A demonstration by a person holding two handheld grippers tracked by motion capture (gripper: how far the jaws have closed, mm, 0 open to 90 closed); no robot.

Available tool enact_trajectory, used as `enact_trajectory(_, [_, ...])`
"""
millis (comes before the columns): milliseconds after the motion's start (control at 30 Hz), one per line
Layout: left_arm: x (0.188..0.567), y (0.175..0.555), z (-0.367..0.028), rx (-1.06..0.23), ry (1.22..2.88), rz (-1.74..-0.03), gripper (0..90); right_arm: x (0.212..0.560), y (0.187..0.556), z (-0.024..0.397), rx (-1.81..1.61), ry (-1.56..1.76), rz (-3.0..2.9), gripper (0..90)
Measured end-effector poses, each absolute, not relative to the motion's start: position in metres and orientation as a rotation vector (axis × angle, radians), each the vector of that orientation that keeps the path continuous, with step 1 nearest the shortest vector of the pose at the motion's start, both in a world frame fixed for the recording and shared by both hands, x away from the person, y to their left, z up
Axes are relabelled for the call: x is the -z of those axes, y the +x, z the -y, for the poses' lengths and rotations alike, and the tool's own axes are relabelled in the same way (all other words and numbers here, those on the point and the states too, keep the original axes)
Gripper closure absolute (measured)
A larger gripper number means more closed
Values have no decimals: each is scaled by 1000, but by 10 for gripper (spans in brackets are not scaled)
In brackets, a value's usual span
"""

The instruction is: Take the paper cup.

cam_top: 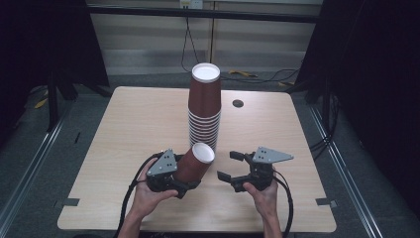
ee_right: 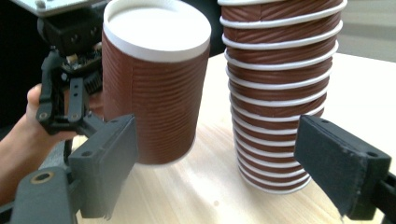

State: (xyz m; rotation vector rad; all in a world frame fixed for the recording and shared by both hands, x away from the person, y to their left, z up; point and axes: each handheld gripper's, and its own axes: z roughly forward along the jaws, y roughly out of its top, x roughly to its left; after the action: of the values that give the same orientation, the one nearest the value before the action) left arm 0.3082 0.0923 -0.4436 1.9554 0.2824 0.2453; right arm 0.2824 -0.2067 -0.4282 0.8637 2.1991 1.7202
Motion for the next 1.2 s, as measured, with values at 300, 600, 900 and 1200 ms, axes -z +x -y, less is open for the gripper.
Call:
enact_trajectory(300, [445, 311, -88, -227, 2011, -267, 134, 428, 282, 205, -1650, 859, -2302, 153])
enact_trajectory(600, [441, 311, -77, -245, 2110, -226, 134, 429, 282, 204, -1579, 836, -2374, 155])
enact_trajectory(900, [439, 311, -74, -244, 2167, -201, 135, 430, 283, 203, -1519, 797, -2455, 154])
enact_trajectory(1200, [435, 311, -67, -242, 2212, -155, 135, 429, 285, 201, -1432, 780, -2535, 164])
